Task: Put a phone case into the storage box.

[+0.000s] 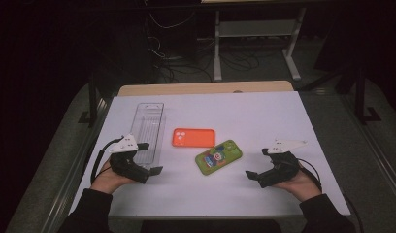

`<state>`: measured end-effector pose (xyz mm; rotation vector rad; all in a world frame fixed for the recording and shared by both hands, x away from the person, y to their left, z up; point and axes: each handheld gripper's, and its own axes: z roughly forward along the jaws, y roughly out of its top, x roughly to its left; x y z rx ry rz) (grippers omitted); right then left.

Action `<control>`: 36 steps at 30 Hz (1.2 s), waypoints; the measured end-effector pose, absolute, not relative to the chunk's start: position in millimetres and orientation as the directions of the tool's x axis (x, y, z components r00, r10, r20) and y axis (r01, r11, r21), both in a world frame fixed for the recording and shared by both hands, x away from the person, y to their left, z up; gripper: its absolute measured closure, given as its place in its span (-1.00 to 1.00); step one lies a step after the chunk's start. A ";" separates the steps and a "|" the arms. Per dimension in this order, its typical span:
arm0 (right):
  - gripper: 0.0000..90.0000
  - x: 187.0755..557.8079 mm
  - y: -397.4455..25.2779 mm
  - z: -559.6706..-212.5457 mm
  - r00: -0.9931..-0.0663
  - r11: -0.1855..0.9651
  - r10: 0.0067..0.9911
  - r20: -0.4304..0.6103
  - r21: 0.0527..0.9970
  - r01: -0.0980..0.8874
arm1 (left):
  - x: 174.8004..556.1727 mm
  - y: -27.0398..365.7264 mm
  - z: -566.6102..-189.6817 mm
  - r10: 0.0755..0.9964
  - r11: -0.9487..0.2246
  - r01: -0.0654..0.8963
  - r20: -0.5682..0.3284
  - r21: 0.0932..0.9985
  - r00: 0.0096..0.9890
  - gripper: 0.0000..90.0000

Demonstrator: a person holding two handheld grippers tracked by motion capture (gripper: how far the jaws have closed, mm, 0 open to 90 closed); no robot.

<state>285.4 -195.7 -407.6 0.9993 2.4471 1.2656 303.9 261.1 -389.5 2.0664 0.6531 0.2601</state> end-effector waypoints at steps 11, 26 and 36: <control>-1.00 288.0 -195.6 -408.4 -0.748 0.399 0.653 0.119 0.785 0.474 | 306.6 256.0 -383.1 0.547 -0.429 0.380 -0.098 0.820 0.831 -0.82; -1.00 289.7 -195.0 -408.3 -0.754 0.402 0.645 0.124 0.784 0.473 | 324.7 223.4 -372.4 0.520 -0.421 0.420 -0.165 0.804 0.838 0.27; -1.00 288.7 -195.9 -407.6 -0.752 0.404 0.648 0.118 0.784 0.471 | 339.2 190.5 -369.6 0.502 -0.422 0.432 -0.191 0.797 0.843 0.78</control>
